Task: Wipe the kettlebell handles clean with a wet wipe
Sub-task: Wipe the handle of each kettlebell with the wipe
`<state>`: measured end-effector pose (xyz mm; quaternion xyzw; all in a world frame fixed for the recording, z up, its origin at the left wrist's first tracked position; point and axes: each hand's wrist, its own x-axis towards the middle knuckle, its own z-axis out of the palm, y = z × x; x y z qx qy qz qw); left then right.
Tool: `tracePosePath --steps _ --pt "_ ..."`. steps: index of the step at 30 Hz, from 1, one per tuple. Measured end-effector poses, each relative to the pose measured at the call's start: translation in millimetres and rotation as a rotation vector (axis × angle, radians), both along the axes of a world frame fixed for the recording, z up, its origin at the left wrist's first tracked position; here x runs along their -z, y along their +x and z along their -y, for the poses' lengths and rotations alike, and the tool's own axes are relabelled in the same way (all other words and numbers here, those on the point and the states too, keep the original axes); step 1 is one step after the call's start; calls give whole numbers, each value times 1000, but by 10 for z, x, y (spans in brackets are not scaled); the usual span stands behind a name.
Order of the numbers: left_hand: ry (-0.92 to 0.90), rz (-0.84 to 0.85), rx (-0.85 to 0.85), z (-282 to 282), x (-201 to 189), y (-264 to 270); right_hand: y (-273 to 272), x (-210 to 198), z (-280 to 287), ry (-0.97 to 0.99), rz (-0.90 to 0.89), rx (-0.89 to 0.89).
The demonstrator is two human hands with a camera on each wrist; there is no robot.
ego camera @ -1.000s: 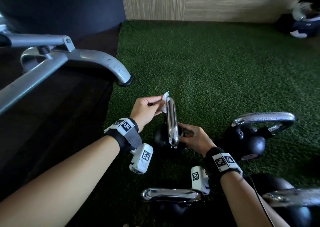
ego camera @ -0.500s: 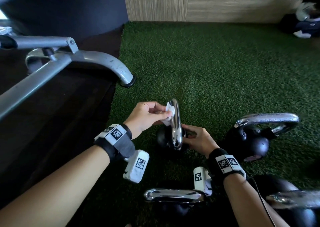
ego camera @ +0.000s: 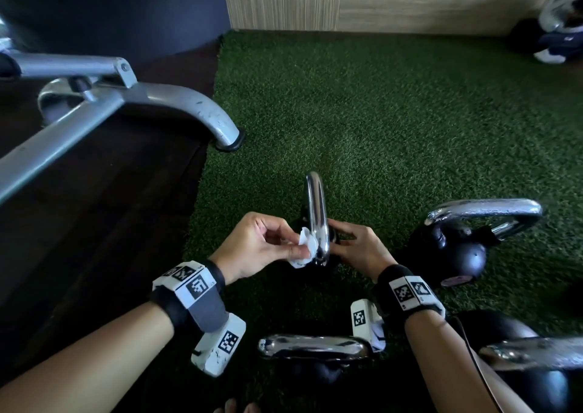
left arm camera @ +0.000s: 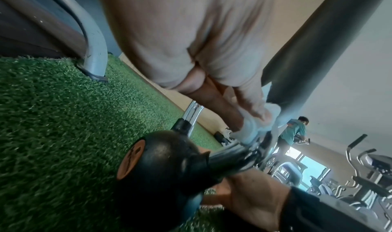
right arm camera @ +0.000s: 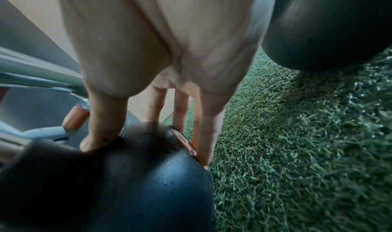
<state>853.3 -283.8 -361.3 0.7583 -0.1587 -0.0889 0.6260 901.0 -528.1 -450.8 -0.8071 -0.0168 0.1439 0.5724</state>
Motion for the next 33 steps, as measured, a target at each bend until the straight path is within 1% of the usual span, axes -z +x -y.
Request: tracePosePath --steps 2,4,6,8,11,13,15,17,19,20,21,23,25,27,28,30,33 --pt "56 -3 17 -2 41 -52 6 -14 -11 -12 7 -1" --pt "150 2 21 3 83 -101 11 -9 -22 -22 13 1" --pt "242 74 -17 -2 108 -116 6 -36 -25 -44 18 1" --pt "294 129 -43 5 117 -128 7 -40 -19 -81 19 16" --pt "347 100 -88 36 135 -150 30 20 -3 -116 30 19" --pt "408 84 -92 52 118 -126 19 -24 -16 -182 44 -13" --pt "459 83 -48 47 80 -75 -25 -201 0 -294 65 -64" --pt "466 70 -64 6 31 -35 -50 -377 67 -428 95 -104" --pt "429 44 -131 -68 -38 1 -92 -582 119 -541 178 -61" --pt "418 38 -173 -105 -93 11 -118 -675 117 -542 248 -10" --pt "394 24 -226 -129 -164 21 -151 -779 103 -502 335 43" --pt "238 -34 -350 -174 -306 66 -225 -1001 34 -349 496 105" --pt "39 -107 -428 -180 -461 128 -330 -1251 -66 -178 572 58" --pt "-192 -221 -444 -110 -593 159 -432 -1442 -186 -74 572 -27" --pt "-277 -263 -434 -59 -653 160 -465 -1511 -239 -43 566 -56" --pt "-330 -295 -395 47 -734 139 -503 -1582 -317 4 587 -77" --pt "-347 -315 -341 189 -765 63 -486 -1601 -339 -29 678 0"
